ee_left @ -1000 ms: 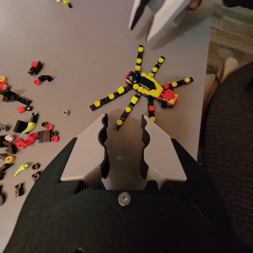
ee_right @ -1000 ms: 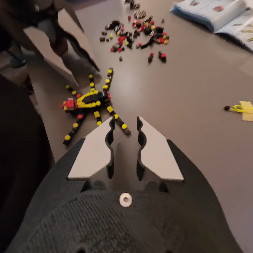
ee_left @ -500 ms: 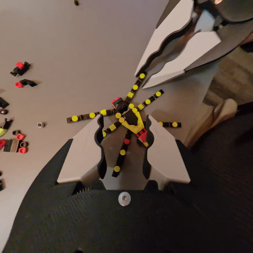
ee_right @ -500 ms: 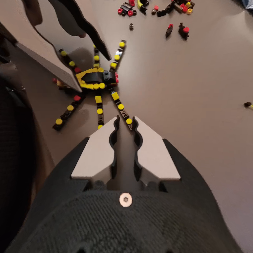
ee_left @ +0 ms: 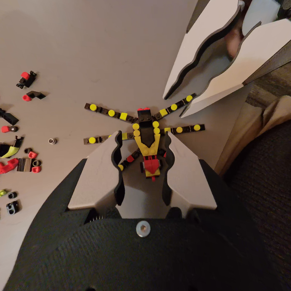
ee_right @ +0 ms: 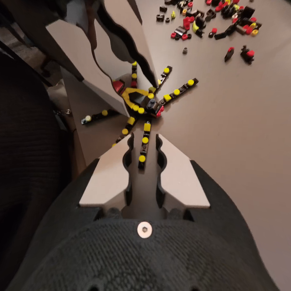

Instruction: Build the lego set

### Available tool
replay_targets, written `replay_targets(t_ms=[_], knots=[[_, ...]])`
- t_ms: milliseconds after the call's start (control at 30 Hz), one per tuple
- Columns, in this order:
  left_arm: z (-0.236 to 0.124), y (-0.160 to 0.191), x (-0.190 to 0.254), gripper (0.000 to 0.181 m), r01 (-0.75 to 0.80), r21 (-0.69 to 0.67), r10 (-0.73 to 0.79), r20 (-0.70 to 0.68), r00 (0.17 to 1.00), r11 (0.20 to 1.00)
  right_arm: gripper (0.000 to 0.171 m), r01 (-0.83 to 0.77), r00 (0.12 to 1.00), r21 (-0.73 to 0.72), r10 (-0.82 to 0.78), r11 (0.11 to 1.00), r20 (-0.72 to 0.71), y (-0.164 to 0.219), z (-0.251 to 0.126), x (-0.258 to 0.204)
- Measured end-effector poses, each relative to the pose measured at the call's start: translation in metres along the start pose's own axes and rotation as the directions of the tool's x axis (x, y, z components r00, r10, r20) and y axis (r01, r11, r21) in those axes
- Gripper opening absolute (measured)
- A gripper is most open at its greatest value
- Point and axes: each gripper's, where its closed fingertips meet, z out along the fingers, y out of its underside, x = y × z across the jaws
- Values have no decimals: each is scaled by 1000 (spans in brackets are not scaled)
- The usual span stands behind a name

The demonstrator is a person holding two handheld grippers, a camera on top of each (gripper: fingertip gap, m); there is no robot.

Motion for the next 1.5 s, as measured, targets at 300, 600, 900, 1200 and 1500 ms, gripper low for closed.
replay_targets(t_ms=[300,600,900,1200,1500], knots=[[1,-4,4,46,-22,32,23,-30,999,999,19,1,1000,-12,-2,1000,-19,-2,15,4],[3,-4,7,39,-16,44,19,-72,997,999,9,5,999,-9,-5,1000,-34,-4,19,7],[4,-3,6,36,-57,49,60,-56,997,997,7,4,1000,-6,-4,1000,-25,-3,19,7],[4,-2,4,36,-75,49,78,-59,995,996,7,90,996,-13,-90,996,-4,-3,20,7],[4,-1,4,36,-90,51,93,-63,994,995,7,136,989,-12,-135,991,56,-3,20,7]])
